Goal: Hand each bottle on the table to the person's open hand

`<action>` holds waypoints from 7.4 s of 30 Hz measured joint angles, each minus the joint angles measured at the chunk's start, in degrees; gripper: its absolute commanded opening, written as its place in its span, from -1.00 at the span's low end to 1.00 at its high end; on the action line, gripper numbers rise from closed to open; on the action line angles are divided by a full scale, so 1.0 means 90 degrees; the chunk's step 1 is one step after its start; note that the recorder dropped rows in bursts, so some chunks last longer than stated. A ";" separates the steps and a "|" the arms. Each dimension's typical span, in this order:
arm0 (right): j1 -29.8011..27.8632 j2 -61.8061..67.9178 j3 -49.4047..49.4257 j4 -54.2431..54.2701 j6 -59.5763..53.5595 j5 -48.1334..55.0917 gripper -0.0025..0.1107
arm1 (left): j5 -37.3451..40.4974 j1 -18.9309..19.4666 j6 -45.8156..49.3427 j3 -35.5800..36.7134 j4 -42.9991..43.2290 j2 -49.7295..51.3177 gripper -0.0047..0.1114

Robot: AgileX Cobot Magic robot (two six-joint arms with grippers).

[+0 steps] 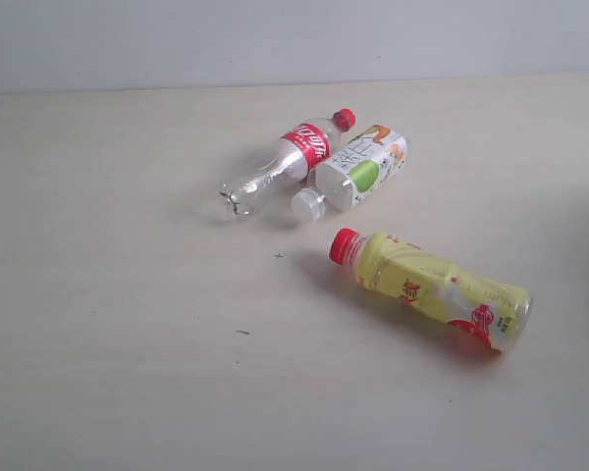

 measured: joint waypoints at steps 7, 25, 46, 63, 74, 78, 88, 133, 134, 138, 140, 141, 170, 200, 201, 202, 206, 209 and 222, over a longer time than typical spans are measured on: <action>0.0000 0.0000 0.0000 0.2404 -0.0629 -0.0100 -0.96 | 0.0000 0.0000 0.0000 0.0000 0.0000 0.0000 -0.92; 0.0000 0.0000 0.0000 0.4856 -0.4375 -0.0011 -0.96 | 0.0000 0.0000 0.0000 0.0000 0.0000 0.0000 -0.92; 0.0000 0.0445 -0.0092 0.2600 -0.1343 -0.0156 -0.96 | 0.0000 0.0000 0.0000 0.0000 0.0000 0.0000 -0.92; 0.0000 0.7634 -0.3135 0.4351 -0.3818 0.2740 -0.10 | 0.0000 0.0000 0.0000 0.0000 0.0000 0.0000 -0.92; 0.0011 0.9305 -0.3858 0.3921 -0.5229 0.2913 0.17 | 0.0000 0.0000 0.0000 0.0000 0.0000 0.0000 -0.92; 0.0353 0.9358 -0.3858 0.3301 -0.5473 0.2913 0.17 | 0.0000 0.0000 0.0000 0.0000 0.0000 0.0000 -0.92; 0.1225 0.9738 -0.3867 0.2486 -0.5063 0.2782 0.29 | 0.0000 0.0000 0.0000 0.0000 0.0000 0.0000 -0.92; 0.1261 1.2085 -0.3867 0.2188 -0.4373 0.0940 0.04 | 0.0000 0.0000 0.0000 0.0000 0.0000 0.0000 -0.92; 0.1261 1.2085 -0.3867 0.2188 -0.4373 0.0940 -0.05 | 0.0000 0.0000 0.0000 0.0000 0.0000 0.0000 -0.92; 0.1261 1.2085 -0.3867 0.2241 -0.4373 0.1073 -0.65 | 0.0000 0.0000 0.0000 0.0000 0.0000 0.0000 -0.92; 0.1261 1.2085 -0.3872 0.2282 -0.4360 0.1261 -0.86 | 0.0000 0.0000 0.0000 0.0000 0.0000 0.0000 -0.92; 0.1261 1.2085 -0.3872 0.2282 -0.4360 0.1326 -0.96 | 0.0000 0.0000 0.0000 0.0000 0.0000 0.0000 -0.92; 0.1261 0.8820 -0.5596 0.2170 -0.1848 0.2429 -0.96 | 0.0000 0.0000 0.0000 0.0000 0.0000 0.0000 -0.92; 0.0482 1.1980 -0.6454 0.2282 -0.0696 0.3057 -0.96 | 0.0000 0.0000 0.0000 0.0000 0.0000 0.0000 -0.92; 0.0482 1.2030 -0.6454 0.2282 -0.0659 0.3030 -0.96 | 0.0000 0.0000 0.0000 0.0000 0.0000 0.0000 -0.92; 0.0482 1.2082 -0.6454 0.2282 -0.0614 0.3017 -0.96 | 0.0000 0.0000 0.0000 0.0000 0.0000 0.0000 -0.92; 0.0482 1.2264 -0.6454 0.2282 -0.0572 0.2989 -0.96 | 0.0000 0.0000 0.0000 0.0000 0.0000 0.0000 -0.92; 0.0482 1.2309 -0.6454 0.2282 -0.0562 0.2983 -0.96 | 0.0000 0.0000 0.0000 0.0000 0.0000 0.0000 -0.92; 0.0482 1.2309 -0.6454 0.2282 -0.0562 0.2968 -0.64 | 0.0000 0.0000 0.0000 0.0000 0.0000 0.0000 -0.92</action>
